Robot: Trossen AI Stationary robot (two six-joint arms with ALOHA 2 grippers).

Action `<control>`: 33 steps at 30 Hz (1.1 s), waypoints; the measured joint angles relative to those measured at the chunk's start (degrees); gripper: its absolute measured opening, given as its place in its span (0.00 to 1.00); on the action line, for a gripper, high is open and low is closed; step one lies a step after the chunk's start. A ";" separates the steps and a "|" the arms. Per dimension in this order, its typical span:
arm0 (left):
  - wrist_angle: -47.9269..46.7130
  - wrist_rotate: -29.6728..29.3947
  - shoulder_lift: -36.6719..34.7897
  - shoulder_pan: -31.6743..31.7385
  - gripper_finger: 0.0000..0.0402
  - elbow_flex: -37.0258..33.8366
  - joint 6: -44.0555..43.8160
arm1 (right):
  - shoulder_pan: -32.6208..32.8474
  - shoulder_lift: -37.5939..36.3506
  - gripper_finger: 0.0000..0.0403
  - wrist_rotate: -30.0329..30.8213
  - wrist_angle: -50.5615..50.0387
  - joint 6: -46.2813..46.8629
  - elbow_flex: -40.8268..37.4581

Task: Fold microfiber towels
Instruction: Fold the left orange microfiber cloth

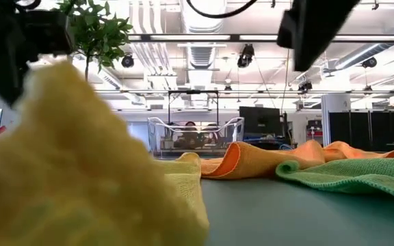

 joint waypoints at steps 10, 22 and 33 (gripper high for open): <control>0.18 -9.77 2.49 1.58 0.38 2.60 23.67 | 3.44 1.49 0.29 9.08 -1.94 5.56 -2.73; 0.49 -10.14 10.65 11.40 0.38 11.06 37.53 | 3.41 -3.36 0.36 10.65 -14.44 6.78 -4.44; -0.04 -9.16 15.29 16.79 0.38 21.16 47.52 | 4.13 -18.54 0.32 17.59 -21.24 14.03 -14.11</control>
